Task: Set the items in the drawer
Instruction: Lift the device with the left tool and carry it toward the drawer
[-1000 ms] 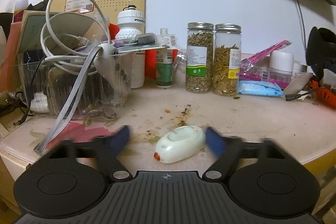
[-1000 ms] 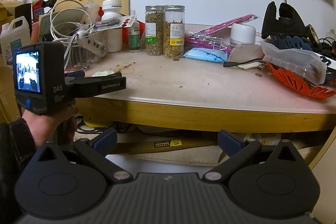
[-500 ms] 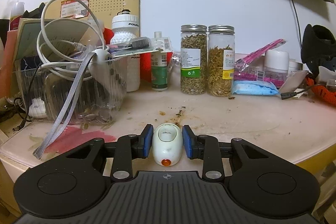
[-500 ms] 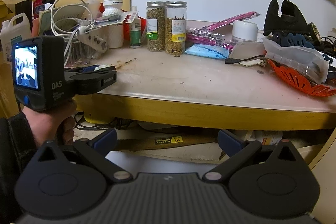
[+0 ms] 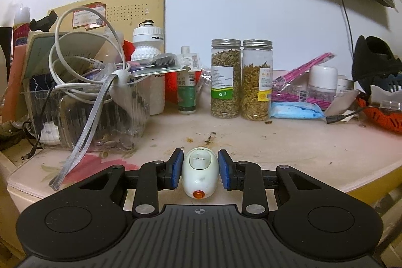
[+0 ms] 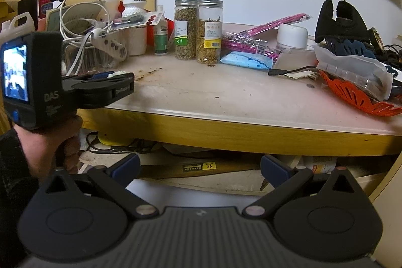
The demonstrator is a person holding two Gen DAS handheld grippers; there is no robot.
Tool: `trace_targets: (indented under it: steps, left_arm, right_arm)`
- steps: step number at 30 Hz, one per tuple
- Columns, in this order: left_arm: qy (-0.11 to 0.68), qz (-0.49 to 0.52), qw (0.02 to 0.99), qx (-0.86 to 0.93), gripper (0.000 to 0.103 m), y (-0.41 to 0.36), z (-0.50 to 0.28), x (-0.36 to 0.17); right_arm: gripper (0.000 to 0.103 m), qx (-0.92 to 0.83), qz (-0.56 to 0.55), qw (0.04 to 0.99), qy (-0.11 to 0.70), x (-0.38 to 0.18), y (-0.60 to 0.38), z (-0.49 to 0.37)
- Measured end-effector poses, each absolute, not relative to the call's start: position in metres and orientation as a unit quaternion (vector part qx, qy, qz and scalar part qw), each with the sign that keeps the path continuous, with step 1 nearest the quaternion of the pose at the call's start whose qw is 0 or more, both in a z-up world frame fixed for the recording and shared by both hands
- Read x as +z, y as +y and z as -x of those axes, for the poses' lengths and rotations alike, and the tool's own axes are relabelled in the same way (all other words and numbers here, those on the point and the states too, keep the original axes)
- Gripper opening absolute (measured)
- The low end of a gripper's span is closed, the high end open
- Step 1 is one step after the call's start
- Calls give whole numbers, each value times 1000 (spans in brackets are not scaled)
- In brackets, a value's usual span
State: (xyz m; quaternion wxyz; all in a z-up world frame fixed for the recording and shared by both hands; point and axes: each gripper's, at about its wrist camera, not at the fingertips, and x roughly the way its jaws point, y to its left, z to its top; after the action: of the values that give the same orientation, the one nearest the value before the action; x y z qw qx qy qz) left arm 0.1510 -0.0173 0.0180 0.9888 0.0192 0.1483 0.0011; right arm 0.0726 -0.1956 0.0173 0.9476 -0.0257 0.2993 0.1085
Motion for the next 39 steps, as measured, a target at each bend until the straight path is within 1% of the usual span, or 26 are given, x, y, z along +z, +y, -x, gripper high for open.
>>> trace_targets:
  steps: [18, 39]
  left_arm:
    - [162, 4, 987, 8, 29, -14, -92, 29]
    - [197, -15, 980, 10, 29, -12, -37, 32]
  right_arm:
    - [102, 108, 36, 944, 310, 12, -194, -70]
    - [102, 108, 34, 942, 317, 11, -194, -65]
